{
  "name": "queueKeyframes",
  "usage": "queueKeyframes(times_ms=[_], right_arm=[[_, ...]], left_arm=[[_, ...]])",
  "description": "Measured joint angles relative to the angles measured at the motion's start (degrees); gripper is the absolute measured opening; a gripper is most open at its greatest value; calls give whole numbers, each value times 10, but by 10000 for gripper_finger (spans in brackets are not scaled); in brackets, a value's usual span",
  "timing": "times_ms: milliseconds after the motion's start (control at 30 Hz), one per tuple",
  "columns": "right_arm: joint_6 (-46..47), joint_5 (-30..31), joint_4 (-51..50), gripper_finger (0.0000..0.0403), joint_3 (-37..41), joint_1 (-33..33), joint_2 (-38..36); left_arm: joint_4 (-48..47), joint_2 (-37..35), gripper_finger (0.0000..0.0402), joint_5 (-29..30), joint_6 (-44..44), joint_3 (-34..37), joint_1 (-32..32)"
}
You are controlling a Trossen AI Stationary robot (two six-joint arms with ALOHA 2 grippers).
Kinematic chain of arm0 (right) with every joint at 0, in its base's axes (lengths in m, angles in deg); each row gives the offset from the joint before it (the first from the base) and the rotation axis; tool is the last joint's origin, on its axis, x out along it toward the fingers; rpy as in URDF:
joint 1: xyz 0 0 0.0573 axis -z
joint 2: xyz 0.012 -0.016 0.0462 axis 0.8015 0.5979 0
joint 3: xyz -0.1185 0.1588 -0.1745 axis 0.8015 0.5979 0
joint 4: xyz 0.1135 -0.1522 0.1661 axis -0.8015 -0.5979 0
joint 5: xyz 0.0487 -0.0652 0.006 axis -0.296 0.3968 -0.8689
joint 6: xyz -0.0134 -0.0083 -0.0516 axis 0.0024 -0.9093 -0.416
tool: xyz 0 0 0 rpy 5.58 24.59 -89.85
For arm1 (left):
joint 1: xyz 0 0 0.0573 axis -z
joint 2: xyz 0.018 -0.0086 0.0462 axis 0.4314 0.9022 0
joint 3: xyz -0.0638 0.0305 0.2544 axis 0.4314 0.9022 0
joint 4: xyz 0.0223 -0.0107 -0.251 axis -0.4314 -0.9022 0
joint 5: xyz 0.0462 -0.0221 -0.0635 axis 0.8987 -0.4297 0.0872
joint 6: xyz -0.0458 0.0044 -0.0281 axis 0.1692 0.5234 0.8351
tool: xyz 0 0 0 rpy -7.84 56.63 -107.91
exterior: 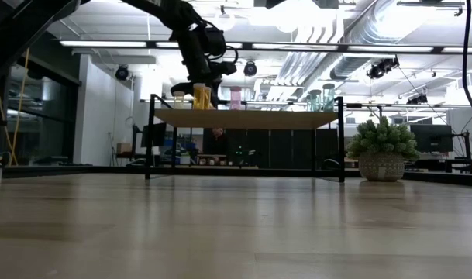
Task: Pick and place medicine bottles onto shelf by color
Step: Adjust the orange pill bottle on the shelf
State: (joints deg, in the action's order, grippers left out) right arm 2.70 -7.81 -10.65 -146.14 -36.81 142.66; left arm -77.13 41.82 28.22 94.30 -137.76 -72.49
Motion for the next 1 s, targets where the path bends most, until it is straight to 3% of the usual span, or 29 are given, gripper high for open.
queueKeyframes(times_ms=[267, 767, 1000], right_arm=[[0, 0, 0, 0, 0, 0, 0], [0, 6, 0, 0, 0, 0, 0], [0, 7, 0, 0, 0, 0, 0]], left_arm=[[16, 0, 101, -1, -7, 0, 2], [5, 0, 243, -1, -12, 0, 5], [4, 1, 256, -5, 11, 0, 9]])
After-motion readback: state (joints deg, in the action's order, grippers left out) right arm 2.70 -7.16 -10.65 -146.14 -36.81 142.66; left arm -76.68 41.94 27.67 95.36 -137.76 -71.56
